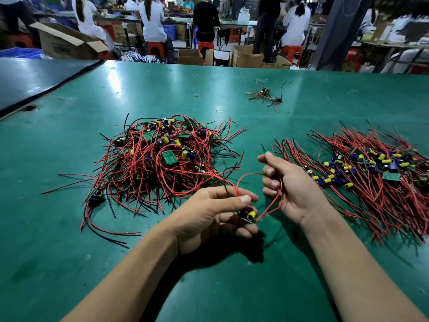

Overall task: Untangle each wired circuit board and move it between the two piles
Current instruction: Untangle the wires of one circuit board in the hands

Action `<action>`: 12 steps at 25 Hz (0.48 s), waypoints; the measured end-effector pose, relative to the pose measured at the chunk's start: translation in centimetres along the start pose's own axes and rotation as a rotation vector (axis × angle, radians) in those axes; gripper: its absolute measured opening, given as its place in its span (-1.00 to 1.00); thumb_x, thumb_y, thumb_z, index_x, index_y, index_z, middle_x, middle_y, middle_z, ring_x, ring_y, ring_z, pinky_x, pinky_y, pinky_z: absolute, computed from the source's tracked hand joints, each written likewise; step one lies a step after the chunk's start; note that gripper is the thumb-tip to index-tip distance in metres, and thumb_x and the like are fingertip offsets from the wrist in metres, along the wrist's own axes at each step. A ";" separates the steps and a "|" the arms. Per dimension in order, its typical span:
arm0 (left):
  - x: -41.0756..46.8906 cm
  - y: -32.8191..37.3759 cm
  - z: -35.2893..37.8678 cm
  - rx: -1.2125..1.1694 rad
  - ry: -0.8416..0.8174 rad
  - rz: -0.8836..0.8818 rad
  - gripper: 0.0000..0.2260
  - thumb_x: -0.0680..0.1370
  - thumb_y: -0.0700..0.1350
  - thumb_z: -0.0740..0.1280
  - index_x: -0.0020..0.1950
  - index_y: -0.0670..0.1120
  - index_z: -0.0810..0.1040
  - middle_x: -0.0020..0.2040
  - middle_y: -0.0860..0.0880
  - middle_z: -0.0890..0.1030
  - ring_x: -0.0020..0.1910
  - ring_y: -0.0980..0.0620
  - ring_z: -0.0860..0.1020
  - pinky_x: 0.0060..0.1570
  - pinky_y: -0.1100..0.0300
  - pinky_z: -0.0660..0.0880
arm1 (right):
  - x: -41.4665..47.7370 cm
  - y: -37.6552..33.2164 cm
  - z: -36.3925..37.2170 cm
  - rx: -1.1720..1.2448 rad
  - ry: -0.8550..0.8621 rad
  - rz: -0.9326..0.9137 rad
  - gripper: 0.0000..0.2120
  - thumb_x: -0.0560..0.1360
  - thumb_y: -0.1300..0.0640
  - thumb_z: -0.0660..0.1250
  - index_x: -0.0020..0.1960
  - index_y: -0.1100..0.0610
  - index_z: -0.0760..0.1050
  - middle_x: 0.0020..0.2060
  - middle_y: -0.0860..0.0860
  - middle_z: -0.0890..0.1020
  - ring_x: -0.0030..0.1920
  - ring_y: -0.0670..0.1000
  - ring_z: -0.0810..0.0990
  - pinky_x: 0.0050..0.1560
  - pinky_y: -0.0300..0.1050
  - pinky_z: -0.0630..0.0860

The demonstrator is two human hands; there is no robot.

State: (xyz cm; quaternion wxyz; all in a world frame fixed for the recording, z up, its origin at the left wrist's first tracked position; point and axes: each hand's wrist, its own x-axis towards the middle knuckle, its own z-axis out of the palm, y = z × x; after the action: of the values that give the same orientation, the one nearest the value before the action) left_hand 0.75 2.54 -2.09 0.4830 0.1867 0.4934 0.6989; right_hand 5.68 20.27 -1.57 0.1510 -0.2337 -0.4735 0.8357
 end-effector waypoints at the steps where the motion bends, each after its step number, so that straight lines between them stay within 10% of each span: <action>1: 0.1 0.0 0.0 -0.023 0.019 0.014 -0.75 0.42 -0.20 0.41 0.09 -0.15 0.66 -0.18 -0.20 0.66 -0.34 -0.12 0.66 -0.35 0.17 0.61 | 0.1 0.2 0.1 -0.030 0.042 -0.001 -0.82 0.64 0.05 0.26 -0.04 0.13 0.51 -0.42 -0.05 0.40 -0.57 -0.14 0.27 -0.59 -0.32 0.22; 7: 1.3 0.8 -1.1 -0.250 0.274 0.275 -0.60 0.52 -0.24 0.31 0.36 -0.09 0.40 0.02 -0.16 0.70 -0.16 -0.10 0.70 -0.17 0.12 0.66 | -1.1 0.6 0.9 -0.297 -0.126 0.078 -0.36 0.28 -0.31 0.51 0.10 0.15 0.51 -0.09 0.12 0.59 -0.29 0.01 0.63 -0.40 -0.10 0.60; 12: 1.8 0.2 -1.5 -0.088 0.377 0.321 -0.66 0.60 -0.17 0.29 0.37 -0.01 0.40 0.09 -0.06 0.69 -0.01 -0.07 0.65 -0.08 0.04 0.61 | -1.9 2.8 2.4 -0.446 -0.245 -0.058 -0.73 0.46 0.05 0.50 0.12 0.10 0.63 -0.19 0.01 0.70 -0.31 -0.02 0.64 -0.32 -0.17 0.61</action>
State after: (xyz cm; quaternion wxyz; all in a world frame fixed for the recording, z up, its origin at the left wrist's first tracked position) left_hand -1.22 3.31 -2.97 0.2727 0.1077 0.5080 0.8099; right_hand 5.87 16.24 -2.44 0.0611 -0.1445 -0.6673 0.7280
